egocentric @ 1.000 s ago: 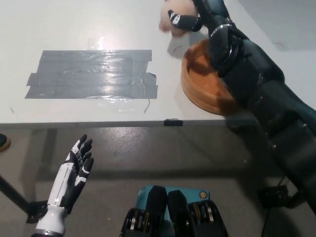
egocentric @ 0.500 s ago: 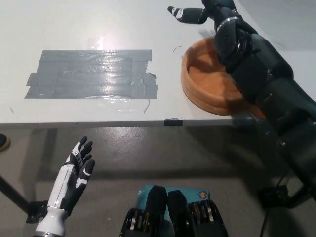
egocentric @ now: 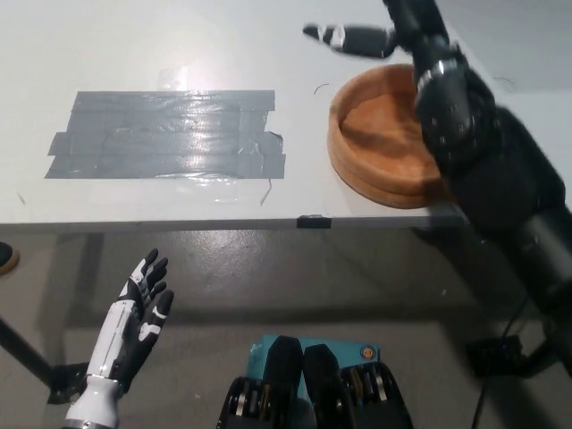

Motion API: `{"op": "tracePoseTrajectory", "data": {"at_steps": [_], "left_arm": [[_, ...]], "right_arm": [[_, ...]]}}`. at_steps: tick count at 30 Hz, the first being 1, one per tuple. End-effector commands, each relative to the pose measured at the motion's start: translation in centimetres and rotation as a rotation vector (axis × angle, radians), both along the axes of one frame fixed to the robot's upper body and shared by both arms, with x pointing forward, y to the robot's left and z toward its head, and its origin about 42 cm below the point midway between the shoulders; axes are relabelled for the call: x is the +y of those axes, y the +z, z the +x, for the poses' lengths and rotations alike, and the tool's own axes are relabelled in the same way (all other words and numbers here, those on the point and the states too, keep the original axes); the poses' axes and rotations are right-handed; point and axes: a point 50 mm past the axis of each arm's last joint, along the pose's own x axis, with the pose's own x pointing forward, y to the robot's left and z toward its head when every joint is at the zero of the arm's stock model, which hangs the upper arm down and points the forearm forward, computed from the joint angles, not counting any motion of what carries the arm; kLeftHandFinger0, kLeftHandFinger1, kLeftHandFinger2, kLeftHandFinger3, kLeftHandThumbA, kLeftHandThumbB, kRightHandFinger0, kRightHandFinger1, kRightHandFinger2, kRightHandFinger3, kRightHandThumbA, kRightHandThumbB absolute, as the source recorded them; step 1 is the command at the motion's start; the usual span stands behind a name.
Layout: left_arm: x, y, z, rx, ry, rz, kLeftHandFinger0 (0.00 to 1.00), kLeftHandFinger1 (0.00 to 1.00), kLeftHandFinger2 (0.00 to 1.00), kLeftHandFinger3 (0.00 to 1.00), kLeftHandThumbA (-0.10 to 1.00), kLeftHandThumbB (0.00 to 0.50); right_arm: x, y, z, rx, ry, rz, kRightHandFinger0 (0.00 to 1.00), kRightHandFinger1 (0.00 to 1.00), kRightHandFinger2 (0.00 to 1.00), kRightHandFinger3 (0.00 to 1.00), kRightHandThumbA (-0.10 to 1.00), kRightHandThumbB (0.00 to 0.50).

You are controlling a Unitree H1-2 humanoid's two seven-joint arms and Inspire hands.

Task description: An emotional support dumpling is kept in a soft plate infront in the middle of the desk infront of the robot. The robot extends its right arm to pick up the dumpling and hands it to a person

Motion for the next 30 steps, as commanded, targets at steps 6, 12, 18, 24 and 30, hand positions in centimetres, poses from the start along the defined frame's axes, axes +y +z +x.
{"op": "tracePoseTrajectory", "data": {"at_steps": [6,12,18,24,30], "left_arm": [[-0.3,0.5,-0.1,-0.042,-0.023,0.003,1.00,1.00,1.00,1.00,0.82,0.347],[-0.5,0.5,0.6,-0.044,-0.028,0.003,1.00,1.00,1.00,1.00,0.83,0.349],[-0.2,0.9,1.1,-0.057,-0.020,0.010,1.00,1.00,1.00,1.00,0.84,0.361],[-0.1,1.7,1.9,-0.089,-0.016,-0.002,1.00,1.00,1.00,1.00,0.82,0.339],[-0.2,1.3,1.2,-0.071,-0.022,-0.008,1.00,1.00,1.00,1.00,0.82,0.320]], "right_arm": [[-8.1,4.8,-22.4,-0.394,0.243,0.185,1.00,1.00,1.00,1.00,0.96,0.369],[-8.3,0.7,-25.1,-0.294,0.228,0.234,1.00,1.00,1.00,1.00,1.00,0.372],[-8.2,-1.4,-24.9,-0.215,0.248,0.315,1.00,1.00,1.00,1.00,0.95,0.339],[-8.0,-3.7,-24.6,-0.166,0.222,0.390,1.00,1.00,1.00,1.00,0.93,0.309],[-8.7,-10.3,-24.3,0.008,0.134,0.430,1.00,1.00,1.00,1.00,0.88,0.276]]}}
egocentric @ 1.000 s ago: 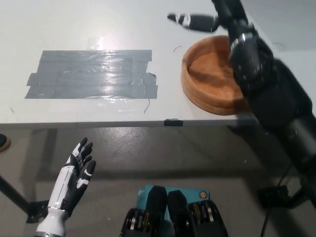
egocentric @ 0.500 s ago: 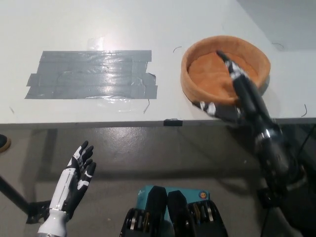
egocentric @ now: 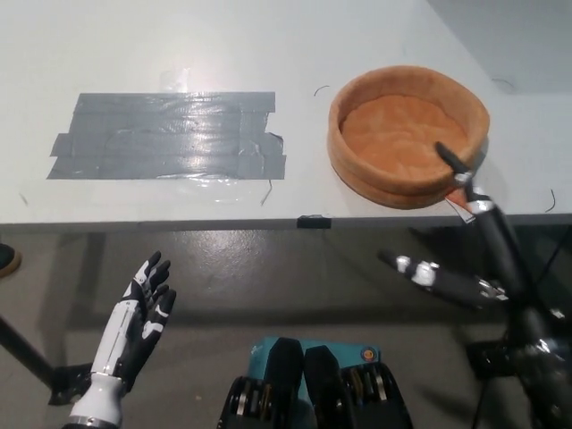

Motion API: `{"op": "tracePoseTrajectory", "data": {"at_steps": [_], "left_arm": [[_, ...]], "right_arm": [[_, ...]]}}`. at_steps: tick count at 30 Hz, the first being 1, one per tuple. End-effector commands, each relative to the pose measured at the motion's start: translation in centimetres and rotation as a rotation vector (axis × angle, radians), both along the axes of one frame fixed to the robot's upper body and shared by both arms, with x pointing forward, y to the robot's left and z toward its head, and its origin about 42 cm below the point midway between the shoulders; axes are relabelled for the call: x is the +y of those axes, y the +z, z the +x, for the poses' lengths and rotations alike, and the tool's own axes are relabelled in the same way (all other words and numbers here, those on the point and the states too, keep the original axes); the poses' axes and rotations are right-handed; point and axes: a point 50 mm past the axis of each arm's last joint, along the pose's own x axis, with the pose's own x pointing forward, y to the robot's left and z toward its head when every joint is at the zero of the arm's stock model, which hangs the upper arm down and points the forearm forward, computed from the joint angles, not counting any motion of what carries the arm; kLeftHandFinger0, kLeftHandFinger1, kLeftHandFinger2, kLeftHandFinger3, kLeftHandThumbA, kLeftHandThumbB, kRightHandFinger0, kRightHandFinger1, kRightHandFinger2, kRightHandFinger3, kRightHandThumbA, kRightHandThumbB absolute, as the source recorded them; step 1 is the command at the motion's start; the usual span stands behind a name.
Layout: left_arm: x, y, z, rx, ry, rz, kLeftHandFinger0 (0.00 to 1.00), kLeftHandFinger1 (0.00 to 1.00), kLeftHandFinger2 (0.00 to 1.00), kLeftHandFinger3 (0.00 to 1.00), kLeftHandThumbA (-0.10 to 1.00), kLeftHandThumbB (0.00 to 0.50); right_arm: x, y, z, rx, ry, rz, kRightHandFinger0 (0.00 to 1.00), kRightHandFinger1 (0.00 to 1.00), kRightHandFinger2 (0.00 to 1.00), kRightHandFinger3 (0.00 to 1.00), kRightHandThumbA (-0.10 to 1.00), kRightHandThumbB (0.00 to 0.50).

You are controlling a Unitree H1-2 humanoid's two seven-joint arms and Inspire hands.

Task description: An emotional support dumpling is kept in a soft plate infront in the middle of the desk infront of the robot. The robot extends its right arm to pick up the dumpling and hands it to a person

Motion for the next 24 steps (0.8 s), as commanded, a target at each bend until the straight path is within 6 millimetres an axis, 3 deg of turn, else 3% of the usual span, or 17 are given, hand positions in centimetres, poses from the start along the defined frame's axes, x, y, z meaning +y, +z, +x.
{"op": "tracePoseTrajectory", "data": {"at_steps": [1,7,10,13,16,24], "left_arm": [[-0.2,1.9,0.6,-0.088,-0.027,-0.006,1.00,1.00,1.00,1.00,0.82,0.320],[-0.1,1.3,0.1,-0.082,-0.022,-0.001,1.00,1.00,1.00,1.00,0.82,0.318],[-0.1,1.3,0.1,-0.080,-0.022,-0.001,1.00,1.00,1.00,1.00,0.82,0.320],[-0.4,1.4,0.2,-0.080,-0.023,-0.004,1.00,1.00,1.00,1.00,0.82,0.331],[-0.5,1.3,0.1,-0.077,-0.026,-0.005,1.00,1.00,1.00,1.00,0.82,0.328],[-0.3,1.3,-0.3,-0.079,-0.029,-0.006,1.00,1.00,1.00,1.00,0.81,0.333]], "right_arm": [[-1.3,-1.5,-0.9,0.020,0.023,0.101,1.00,1.00,1.00,1.00,0.88,0.278],[-1.8,-6.5,0.0,0.195,-0.009,0.129,1.00,1.00,1.00,1.00,0.88,0.270],[-2.1,-9.0,0.6,0.285,-0.009,0.125,1.00,1.00,1.00,1.00,0.87,0.243],[-2.5,-9.9,0.8,0.312,-0.004,0.117,1.00,1.00,1.00,1.00,0.86,0.221],[-2.8,-10.4,0.6,0.341,0.008,0.136,1.00,1.00,1.00,1.00,0.88,0.242],[-2.1,-10.9,0.1,0.379,0.040,0.133,1.00,1.00,1.00,1.00,0.90,0.235]]}}
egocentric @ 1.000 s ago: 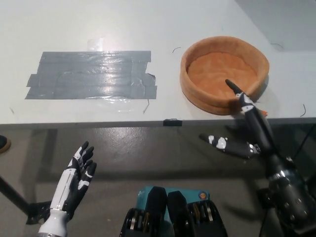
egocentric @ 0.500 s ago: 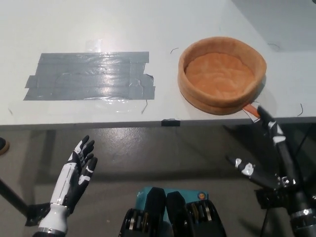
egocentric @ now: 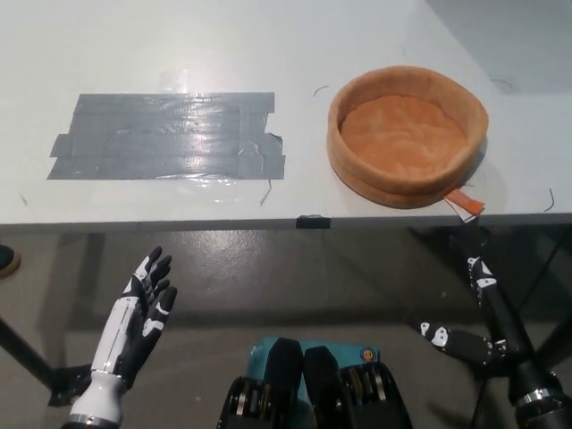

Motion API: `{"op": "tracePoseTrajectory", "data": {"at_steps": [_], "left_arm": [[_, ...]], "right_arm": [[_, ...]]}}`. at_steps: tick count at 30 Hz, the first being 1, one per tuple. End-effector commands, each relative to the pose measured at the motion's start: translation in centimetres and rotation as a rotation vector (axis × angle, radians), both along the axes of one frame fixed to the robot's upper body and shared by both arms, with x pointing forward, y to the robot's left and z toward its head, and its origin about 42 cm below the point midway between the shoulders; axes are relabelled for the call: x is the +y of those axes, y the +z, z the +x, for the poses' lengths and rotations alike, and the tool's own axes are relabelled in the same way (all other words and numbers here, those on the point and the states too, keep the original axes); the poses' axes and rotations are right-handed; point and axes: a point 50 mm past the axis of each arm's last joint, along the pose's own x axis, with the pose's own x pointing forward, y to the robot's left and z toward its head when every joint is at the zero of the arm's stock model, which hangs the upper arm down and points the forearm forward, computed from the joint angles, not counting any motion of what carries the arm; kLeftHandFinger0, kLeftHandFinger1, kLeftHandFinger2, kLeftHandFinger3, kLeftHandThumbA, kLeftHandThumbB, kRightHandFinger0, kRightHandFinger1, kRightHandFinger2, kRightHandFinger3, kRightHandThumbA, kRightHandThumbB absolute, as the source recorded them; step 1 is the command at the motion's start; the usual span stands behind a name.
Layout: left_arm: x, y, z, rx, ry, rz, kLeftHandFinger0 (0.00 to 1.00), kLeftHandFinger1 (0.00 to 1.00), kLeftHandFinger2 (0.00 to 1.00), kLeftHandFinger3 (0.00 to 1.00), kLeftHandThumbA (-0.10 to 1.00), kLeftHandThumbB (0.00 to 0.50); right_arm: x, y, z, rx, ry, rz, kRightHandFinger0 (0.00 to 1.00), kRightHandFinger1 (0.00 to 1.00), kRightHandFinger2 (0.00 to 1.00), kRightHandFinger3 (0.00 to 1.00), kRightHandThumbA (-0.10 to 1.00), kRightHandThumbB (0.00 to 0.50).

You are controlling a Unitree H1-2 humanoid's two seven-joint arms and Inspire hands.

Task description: An emotional support dumpling is kept in a soft plate infront in the middle of the desk infront of the robot. The robot extends its right arm to pick up the dumpling and hands it to a person

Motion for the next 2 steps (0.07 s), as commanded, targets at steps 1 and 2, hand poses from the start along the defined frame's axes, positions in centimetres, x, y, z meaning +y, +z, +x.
{"op": "tracePoseTrajectory", "data": {"at_steps": [1,2], "left_arm": [[-0.14,1.14,-0.10,-0.070,-0.021,0.000,1.00,1.00,1.00,1.00,0.82,0.340],[-0.14,1.14,-0.10,-0.070,-0.021,0.000,1.00,1.00,1.00,1.00,0.82,0.340]], "right_arm": [[0.61,0.54,-0.18,-0.032,0.061,0.031,1.00,1.00,1.00,1.00,0.91,0.229],[0.61,0.54,-0.18,-0.032,0.061,0.031,1.00,1.00,1.00,1.00,0.91,0.229]]}}
